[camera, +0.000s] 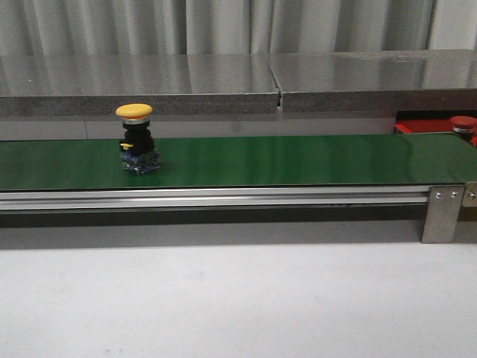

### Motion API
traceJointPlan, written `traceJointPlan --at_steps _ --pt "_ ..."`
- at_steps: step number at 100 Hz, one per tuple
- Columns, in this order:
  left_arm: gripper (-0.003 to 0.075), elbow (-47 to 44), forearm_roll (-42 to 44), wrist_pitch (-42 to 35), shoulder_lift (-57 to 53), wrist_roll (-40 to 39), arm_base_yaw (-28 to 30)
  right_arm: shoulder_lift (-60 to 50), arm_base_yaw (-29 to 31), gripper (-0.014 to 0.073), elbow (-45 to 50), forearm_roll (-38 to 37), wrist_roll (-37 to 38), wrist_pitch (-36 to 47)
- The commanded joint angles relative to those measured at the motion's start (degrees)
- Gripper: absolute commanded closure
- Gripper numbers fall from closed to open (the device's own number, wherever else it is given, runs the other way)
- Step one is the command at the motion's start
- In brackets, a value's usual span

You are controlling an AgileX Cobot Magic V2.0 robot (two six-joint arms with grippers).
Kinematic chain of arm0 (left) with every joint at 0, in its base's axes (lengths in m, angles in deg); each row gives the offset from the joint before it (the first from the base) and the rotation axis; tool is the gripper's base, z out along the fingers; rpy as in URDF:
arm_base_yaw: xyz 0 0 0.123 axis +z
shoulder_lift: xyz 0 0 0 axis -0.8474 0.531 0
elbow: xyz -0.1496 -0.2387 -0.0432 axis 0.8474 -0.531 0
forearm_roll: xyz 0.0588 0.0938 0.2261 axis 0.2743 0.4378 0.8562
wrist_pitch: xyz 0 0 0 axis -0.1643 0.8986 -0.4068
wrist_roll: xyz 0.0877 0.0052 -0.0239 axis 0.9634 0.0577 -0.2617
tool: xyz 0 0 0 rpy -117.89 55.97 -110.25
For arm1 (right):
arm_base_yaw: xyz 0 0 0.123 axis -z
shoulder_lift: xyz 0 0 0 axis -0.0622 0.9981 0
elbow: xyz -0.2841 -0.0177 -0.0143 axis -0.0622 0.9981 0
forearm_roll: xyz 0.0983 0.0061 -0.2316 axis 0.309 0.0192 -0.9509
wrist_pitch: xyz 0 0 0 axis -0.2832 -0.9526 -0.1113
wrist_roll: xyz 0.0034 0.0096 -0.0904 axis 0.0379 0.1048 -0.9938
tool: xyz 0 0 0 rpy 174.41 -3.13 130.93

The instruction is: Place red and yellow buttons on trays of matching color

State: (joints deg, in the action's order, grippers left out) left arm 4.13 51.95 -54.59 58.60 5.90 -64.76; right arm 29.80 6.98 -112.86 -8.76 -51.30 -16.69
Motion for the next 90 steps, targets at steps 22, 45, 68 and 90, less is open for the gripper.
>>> traceJointPlan --at_steps 22,45,68,90 --pt "0.0739 -5.72 -3.05 -2.18 -11.29 -0.86 -0.43 0.36 -0.08 0.0662 -1.39 1.04 -0.47 4.62" --pt "0.0739 -6.99 -3.05 -2.20 -13.56 -0.86 -0.43 2.97 -1.77 0.0661 -3.51 0.92 -0.47 4.29" --pt "0.0739 -6.99 -3.05 -2.32 -13.56 -0.86 -0.43 13.26 -7.94 0.0659 -10.59 0.90 -0.47 3.67" --pt "0.0739 -6.99 -3.05 -2.32 -13.56 -0.86 -0.43 26.24 -10.74 0.0592 -20.99 0.90 -0.51 -1.33"
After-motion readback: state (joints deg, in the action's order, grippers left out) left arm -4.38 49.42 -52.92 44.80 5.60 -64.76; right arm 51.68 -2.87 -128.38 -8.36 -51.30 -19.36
